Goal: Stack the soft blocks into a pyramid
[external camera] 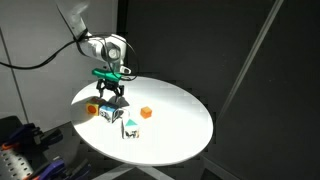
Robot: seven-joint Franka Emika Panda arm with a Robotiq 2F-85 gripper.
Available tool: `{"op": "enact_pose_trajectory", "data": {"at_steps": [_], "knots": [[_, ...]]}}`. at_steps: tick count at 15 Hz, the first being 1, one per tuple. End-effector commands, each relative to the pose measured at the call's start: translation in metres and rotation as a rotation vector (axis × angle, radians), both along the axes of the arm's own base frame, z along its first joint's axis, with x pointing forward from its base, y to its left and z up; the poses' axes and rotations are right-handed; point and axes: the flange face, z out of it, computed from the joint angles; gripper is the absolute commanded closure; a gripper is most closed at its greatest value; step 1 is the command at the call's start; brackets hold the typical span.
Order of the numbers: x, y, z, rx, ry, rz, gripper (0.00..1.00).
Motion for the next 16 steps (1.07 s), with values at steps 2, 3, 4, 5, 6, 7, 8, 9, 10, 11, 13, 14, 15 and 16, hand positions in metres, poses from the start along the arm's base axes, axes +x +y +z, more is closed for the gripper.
{"op": "enact_pose_trajectory", "data": {"at_steps": [2,3,4,5,6,7,8,9,10,11,13,14,15,16], "knots": [[-0.006,-0.002,0.020,-0.016,0.000,-0.111,0.00],[-0.006,-0.003,0.023,-0.023,-0.001,-0.149,0.00],[-0.006,-0.005,0.026,-0.029,-0.001,-0.184,0.00],[-0.005,-0.008,0.030,-0.031,-0.008,-0.228,0.00],[-0.004,-0.011,0.034,-0.030,-0.017,-0.276,0.00],[-0.003,-0.016,0.038,-0.025,-0.029,-0.326,0.00],[-0.001,-0.022,0.041,-0.020,-0.041,-0.369,0.00],[0.000,-0.028,0.044,-0.013,-0.047,-0.402,0.00],[0.002,-0.035,0.047,0.000,-0.058,-0.442,0.00],[0.004,-0.043,0.049,0.009,-0.063,-0.481,0.00],[0.008,-0.065,0.052,0.024,-0.083,-0.563,0.00],[0.010,-0.076,0.053,0.027,-0.097,-0.606,0.00],[0.012,-0.089,0.053,0.029,-0.113,-0.653,0.00],[0.013,-0.100,0.054,0.029,-0.127,-0.693,0.00]]}}
